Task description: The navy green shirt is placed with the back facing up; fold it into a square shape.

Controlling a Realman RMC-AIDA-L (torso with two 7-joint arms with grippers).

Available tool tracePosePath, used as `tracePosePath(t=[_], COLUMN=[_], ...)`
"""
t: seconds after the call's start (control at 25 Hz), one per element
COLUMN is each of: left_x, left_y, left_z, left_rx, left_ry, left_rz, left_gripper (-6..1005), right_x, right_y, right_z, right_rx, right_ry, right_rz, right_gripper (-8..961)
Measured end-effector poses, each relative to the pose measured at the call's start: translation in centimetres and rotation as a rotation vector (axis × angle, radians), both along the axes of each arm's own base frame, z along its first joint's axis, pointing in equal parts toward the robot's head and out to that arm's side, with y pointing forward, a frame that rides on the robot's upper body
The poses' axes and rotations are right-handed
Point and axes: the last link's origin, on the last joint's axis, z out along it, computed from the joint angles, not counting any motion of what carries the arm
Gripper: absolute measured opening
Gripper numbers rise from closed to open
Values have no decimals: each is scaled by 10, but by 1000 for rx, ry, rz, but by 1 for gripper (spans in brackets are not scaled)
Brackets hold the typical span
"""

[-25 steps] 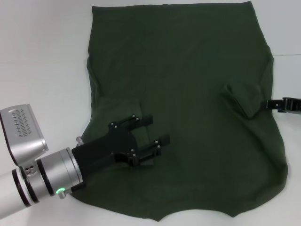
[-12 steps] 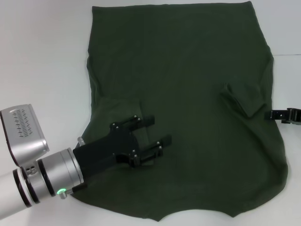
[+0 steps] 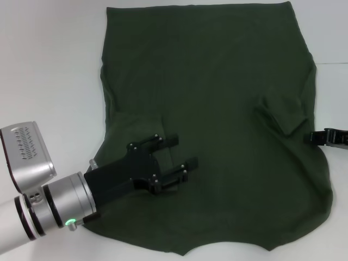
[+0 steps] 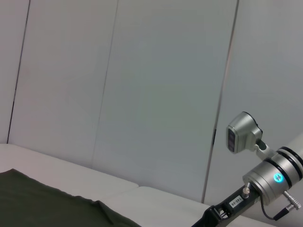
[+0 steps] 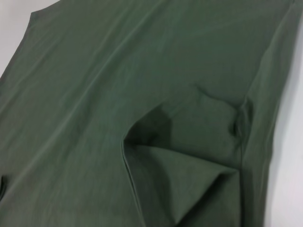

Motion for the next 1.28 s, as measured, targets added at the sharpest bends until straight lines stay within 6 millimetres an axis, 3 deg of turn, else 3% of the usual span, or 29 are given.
tracePosePath(t=[0.36,0.64,1.28], left_x=[-1,-1,-2], left_y=[0,-1,-1], left_z=[0,0,0], left_rx=[0,2,3], left_ry=[0,2,1], left_rz=[2,1,3], left_gripper=[690,689,690], right_x=[-1,-4,4], right_y=[-3,-2,-2], right_z=[-3,-3,10], right_rx=[-16,-20,32], right_ry=[17,26,35], right_rz=[6,17,-16], right_gripper=[292,9,16])
